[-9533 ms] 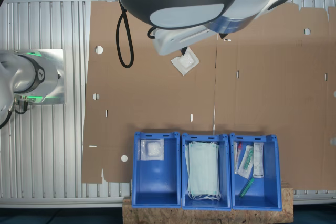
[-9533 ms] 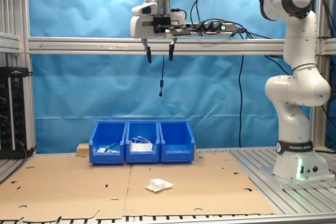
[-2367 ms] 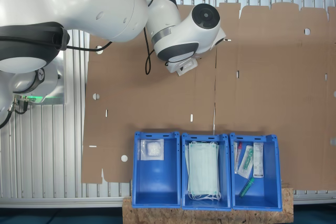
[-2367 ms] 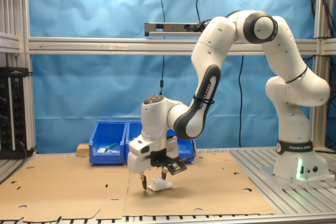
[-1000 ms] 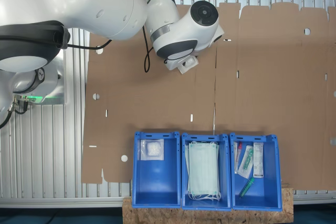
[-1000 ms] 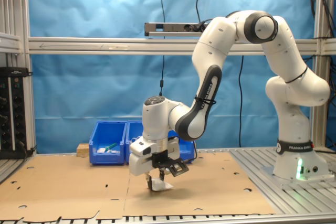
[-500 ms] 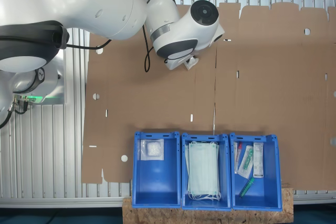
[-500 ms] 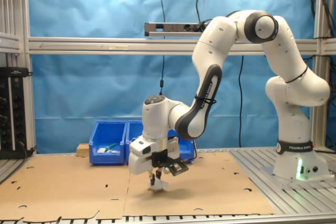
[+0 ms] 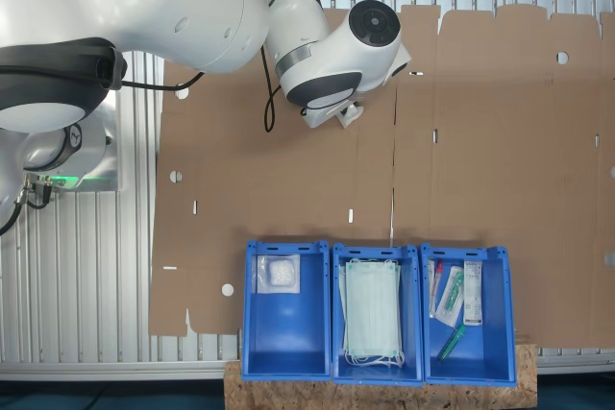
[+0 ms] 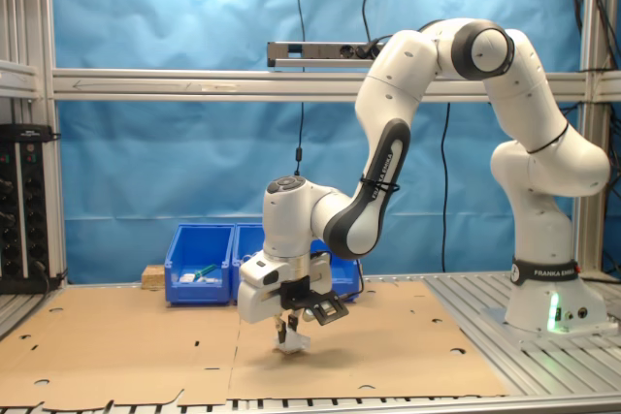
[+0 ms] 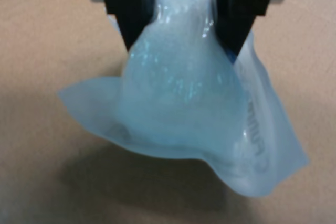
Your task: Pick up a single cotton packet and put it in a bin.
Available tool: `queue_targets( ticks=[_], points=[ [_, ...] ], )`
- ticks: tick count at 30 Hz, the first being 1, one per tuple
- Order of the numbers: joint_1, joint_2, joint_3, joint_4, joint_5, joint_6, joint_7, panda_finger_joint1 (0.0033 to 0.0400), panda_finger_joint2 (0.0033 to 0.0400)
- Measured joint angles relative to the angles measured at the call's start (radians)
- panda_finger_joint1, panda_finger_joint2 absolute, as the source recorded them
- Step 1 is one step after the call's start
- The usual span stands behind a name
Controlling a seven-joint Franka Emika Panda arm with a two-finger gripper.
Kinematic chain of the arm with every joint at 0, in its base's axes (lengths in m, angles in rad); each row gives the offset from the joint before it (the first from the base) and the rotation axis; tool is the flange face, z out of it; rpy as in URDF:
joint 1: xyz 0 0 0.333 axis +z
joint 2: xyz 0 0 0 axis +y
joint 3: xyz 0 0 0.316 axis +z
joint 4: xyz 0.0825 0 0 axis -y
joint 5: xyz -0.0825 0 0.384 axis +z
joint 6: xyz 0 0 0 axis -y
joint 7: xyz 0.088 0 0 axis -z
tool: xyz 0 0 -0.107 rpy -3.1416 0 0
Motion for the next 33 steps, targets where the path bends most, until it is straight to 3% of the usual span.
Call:
queue_targets(
  ticks=[17, 33],
  points=[
    [0.000, -0.042, 0.005, -0.007, 0.000, -0.028, 0.000, 0.0075, 0.0075],
    [-0.001, -0.297, -0.006, -0.021, -0.002, -0.247, 0.000, 0.0075, 0.0075]
  ],
)
